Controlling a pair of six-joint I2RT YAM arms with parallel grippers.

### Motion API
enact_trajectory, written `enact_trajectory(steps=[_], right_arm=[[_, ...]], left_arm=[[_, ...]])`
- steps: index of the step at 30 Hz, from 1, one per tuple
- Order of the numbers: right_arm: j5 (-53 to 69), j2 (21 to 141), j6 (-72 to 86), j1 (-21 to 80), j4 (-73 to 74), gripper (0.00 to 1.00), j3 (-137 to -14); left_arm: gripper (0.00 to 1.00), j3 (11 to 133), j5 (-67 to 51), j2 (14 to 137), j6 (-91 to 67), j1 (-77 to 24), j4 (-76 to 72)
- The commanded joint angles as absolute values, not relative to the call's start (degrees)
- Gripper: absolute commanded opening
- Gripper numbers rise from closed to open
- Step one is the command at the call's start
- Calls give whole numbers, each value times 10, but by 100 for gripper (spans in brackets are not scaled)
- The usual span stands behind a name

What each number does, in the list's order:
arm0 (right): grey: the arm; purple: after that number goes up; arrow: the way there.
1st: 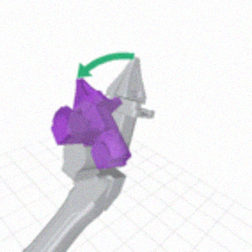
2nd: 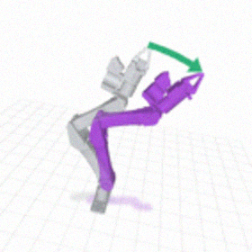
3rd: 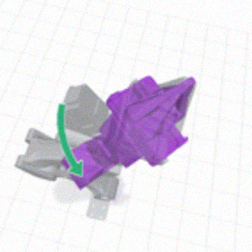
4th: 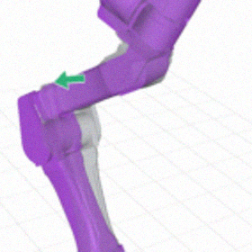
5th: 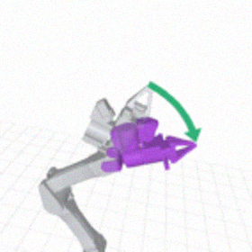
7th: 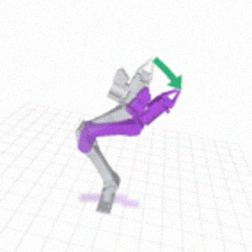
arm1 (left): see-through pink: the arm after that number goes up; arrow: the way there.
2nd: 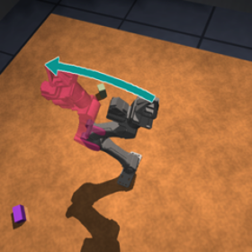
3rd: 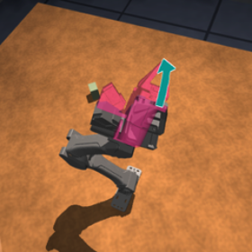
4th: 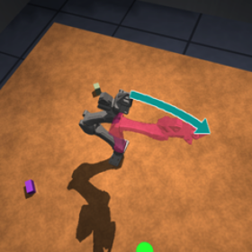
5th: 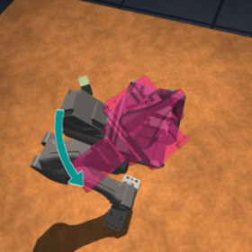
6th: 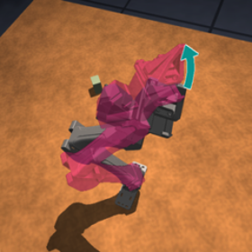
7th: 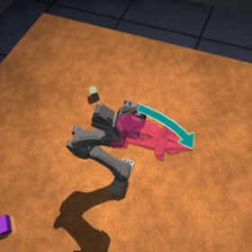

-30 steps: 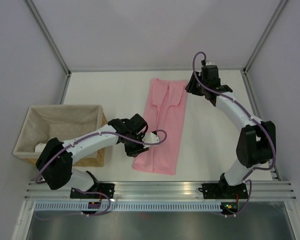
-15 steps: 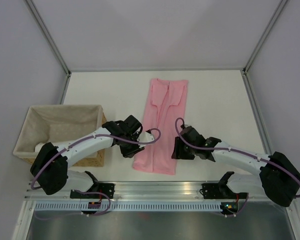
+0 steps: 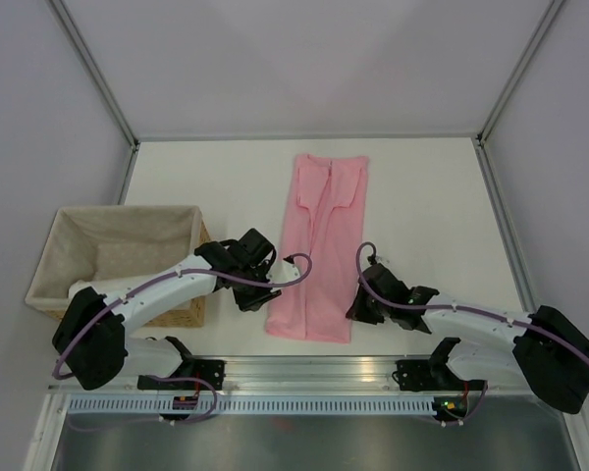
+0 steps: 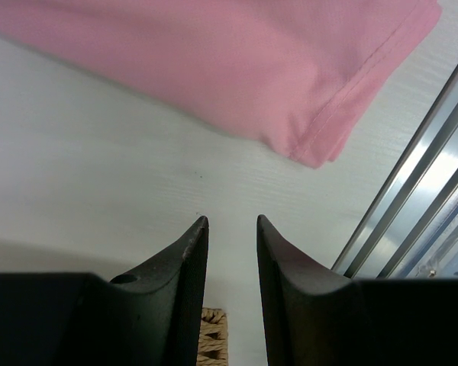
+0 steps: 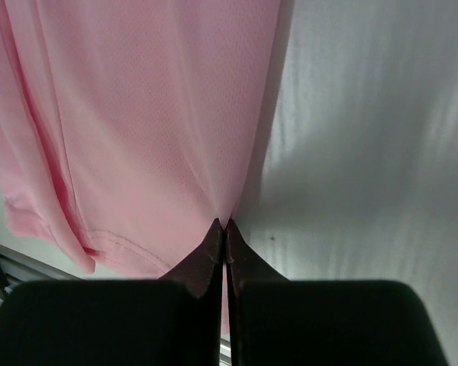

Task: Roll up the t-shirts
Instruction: Fold the tshirt, then roll the tshirt

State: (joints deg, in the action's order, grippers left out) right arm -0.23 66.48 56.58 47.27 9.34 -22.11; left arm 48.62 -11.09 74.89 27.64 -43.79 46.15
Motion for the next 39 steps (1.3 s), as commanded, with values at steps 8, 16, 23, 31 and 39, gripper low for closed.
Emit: enact_trajectory(steps=[8, 16, 23, 31, 39], right_arm=[[-84, 541, 570, 452, 266, 5, -199], [-151, 473, 464, 451, 317, 63, -328], [-150, 485, 234, 450, 280, 72, -461], [-85, 431, 86, 451, 147, 74, -404], [-21, 451, -154, 450, 102, 76, -428]], left_arm=[[38, 483, -122, 715, 271, -439, 446], [38, 514, -111, 664, 294, -439, 512], [40, 581, -17, 554, 409, -439, 633], [65, 492, -164, 451, 528, -439, 560], [72, 387, -313, 563, 612, -467, 328]])
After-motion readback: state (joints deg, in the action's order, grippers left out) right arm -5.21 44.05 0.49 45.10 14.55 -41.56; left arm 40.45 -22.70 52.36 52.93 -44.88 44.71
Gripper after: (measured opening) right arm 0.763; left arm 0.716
